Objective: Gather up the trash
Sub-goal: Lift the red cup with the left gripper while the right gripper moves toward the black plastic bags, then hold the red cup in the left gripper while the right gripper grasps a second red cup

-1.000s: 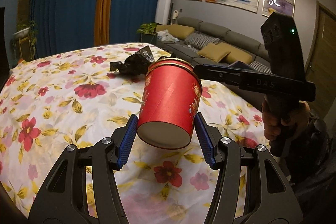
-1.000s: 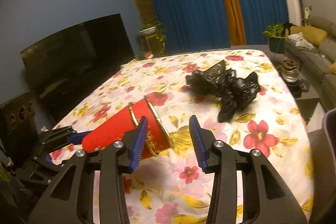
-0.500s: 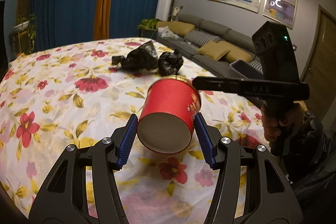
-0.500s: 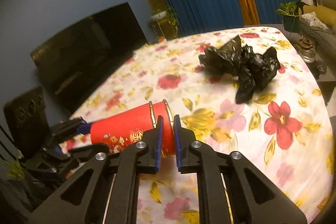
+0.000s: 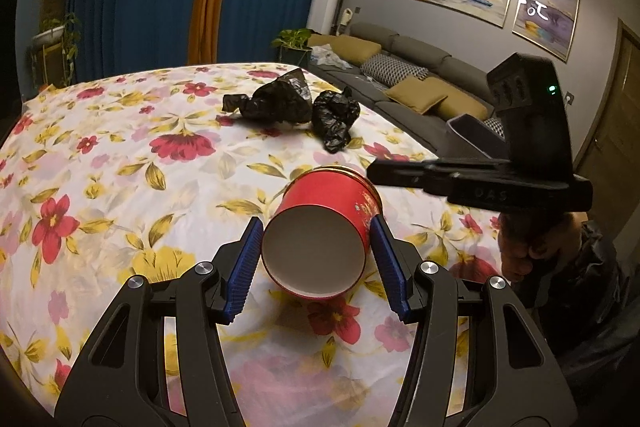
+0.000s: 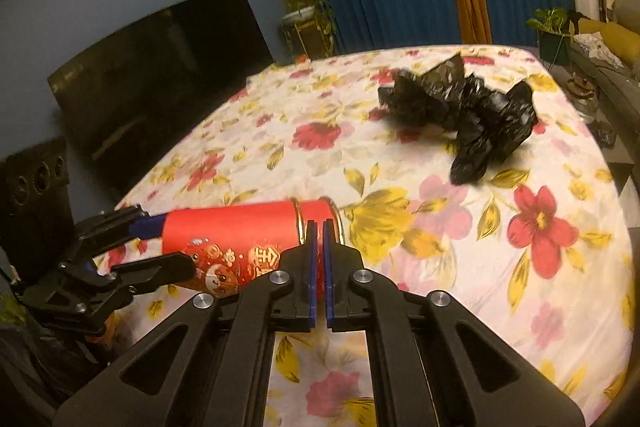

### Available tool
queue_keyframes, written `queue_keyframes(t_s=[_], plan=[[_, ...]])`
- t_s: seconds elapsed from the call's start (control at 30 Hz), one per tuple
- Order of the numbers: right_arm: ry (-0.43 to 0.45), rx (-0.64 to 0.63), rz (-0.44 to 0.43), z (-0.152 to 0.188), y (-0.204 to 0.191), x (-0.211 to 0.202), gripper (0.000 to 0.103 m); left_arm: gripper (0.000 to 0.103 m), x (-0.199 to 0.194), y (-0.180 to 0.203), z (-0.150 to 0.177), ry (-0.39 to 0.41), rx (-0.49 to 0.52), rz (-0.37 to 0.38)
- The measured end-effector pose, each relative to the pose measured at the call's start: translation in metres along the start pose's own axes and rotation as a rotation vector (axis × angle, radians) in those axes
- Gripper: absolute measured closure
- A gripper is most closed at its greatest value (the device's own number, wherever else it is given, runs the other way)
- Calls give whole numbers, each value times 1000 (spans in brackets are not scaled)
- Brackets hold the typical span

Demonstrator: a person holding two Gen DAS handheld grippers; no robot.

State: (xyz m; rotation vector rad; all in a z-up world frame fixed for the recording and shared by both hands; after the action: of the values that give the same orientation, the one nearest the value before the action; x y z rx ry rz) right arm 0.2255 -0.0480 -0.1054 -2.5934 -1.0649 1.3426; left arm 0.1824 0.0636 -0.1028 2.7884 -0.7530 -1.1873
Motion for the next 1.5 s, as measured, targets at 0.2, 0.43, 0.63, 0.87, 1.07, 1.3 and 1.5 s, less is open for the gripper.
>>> queue_keyframes(t_s=[0.2, 0.43, 0.63, 0.87, 1.07, 1.3, 1.5], plan=[[-19, -18, 46, 3, -1, 6, 99, 49, -16, -11, 4, 24, -30, -17], [-15, -23, 48, 4, -4, 6, 99, 49, -57, -35, 9, 91, -98, -64], [-1, -10, 32, 6, -8, 1, 85, 49, -88, -59, 10, 168, -185, -126], [9, 7, -20, 7, -17, 0, 53, 49, -95, -79, 17, 203, -287, -213], [-34, -7, -57, 5, -29, 19, 54, 49, -86, -71, 20, 188, -286, -211], [-59, -17, -135, 12, -38, 23, 86, 49, -78, -66, 19, 174, -274, -217], [1, -19, -138, 13, -42, 0, 99, 49, -73, -55, 16, 167, -258, -226]])
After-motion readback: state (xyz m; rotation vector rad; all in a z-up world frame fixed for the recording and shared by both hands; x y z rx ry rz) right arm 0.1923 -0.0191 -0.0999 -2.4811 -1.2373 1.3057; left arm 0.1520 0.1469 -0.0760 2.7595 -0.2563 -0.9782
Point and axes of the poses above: each gripper's, at about its wrist camera, not at the fingertips, and x roughly the way its jaws point, y to its right, z to its underside, the point moved 6 cm from there along x, roughly the way its jaws point, and after that the axes turned 9 degrees about -y, right-handed, at the moved point
